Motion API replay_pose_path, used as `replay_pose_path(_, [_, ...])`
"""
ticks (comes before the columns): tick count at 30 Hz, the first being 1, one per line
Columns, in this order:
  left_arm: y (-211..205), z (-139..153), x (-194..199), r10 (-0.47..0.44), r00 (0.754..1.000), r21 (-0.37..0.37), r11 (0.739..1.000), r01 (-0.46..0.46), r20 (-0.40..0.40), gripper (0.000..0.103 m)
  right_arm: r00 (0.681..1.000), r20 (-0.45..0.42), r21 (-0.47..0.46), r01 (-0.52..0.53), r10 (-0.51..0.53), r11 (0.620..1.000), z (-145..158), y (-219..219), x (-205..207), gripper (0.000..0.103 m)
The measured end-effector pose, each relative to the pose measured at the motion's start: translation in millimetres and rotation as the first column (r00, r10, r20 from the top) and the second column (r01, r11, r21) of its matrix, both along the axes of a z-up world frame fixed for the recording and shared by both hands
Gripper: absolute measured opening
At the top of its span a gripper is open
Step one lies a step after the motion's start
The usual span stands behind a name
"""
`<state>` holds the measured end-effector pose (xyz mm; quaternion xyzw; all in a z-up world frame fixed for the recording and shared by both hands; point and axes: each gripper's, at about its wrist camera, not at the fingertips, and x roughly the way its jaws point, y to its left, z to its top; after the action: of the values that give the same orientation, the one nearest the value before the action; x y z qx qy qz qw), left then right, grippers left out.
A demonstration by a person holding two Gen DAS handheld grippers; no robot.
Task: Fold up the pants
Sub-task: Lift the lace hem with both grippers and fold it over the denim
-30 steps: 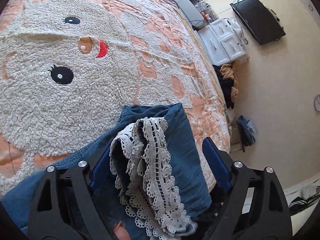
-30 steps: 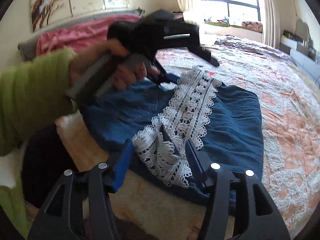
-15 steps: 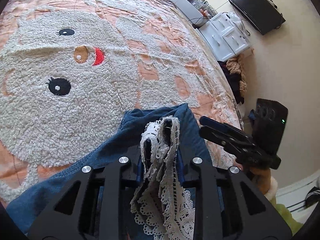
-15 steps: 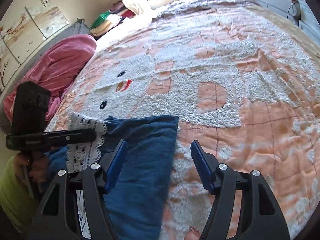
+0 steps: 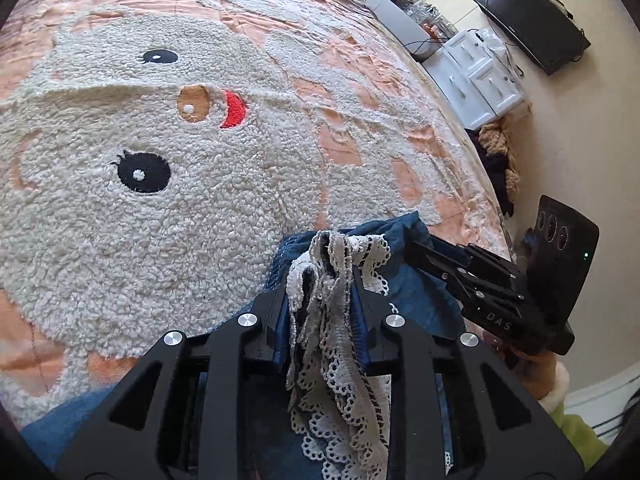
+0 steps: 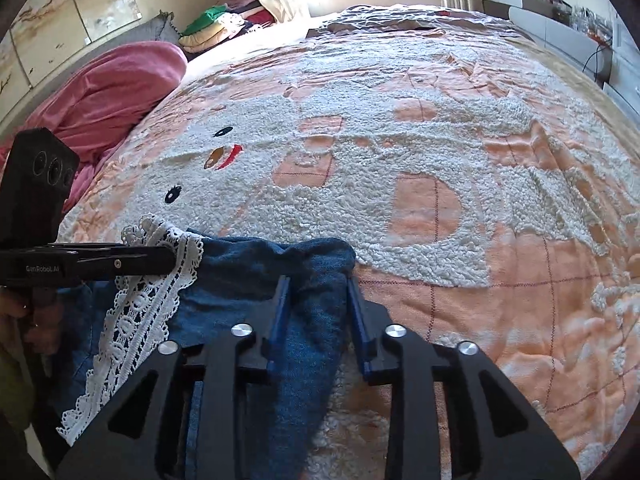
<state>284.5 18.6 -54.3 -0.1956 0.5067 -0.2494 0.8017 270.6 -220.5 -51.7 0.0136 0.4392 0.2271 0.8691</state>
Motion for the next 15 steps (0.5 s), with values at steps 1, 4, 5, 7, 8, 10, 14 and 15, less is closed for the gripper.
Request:
replay_pose_path(1, [2, 2, -1, 0.007, 1.000, 0.006, 1.000, -0.007, 0.011, 0.022, 1.000, 0.022, -0.004, 0.003, -0.003, 1.000, 3, -1, -2, 0.046])
replay_pose_path(4, [7, 13, -9, 0.038, 0.998, 0.018, 0.999, -0.039, 0.048, 0.027, 0.997, 0.077, -0.016, 0.012, -0.011, 1.000, 11, -8, -11, 0.054])
replay_pose_path(5, [9, 17, -12, 0.053, 0.997, 0.043, 0.998, -0.055, 0.062, 0.029, 0.995, 0.094, -0.020, 0.014, -0.012, 1.000, 14, -11, -13, 0.055])
replay_pose_path(7, [13, 26, -20, 0.089, 0.992, 0.091, 0.991, -0.096, 0.088, 0.033, 0.994, 0.107, -0.014, 0.016, -0.014, 1.000, 18, -15, -18, 0.061])
replay_pose_path(8, [16, 30, -25, 0.107, 0.989, 0.087, 0.990, -0.115, 0.098, 0.035, 0.993, 0.114, -0.014, 0.018, -0.016, 1.000, 21, -16, -20, 0.063])
replay_pose_path(10, [21, 39, -35, 0.135, 0.984, 0.074, 0.987, -0.145, 0.118, 0.045, 0.992, 0.124, -0.007, 0.004, -0.003, 1.000, 25, -16, -25, 0.067])
replay_pose_path(14, [21, 52, -60, 0.184, 0.968, 0.154, 0.965, -0.210, 0.168, 0.056, 0.988, 0.154, 0.011, -0.015, 0.013, 1.000, 38, -14, -39, 0.076])
replay_pose_path(15, [21, 55, -67, 0.188, 0.965, 0.148, 0.965, -0.216, 0.180, 0.062, 0.987, 0.161, 0.016, -0.018, 0.015, 1.000, 41, -14, -42, 0.077])
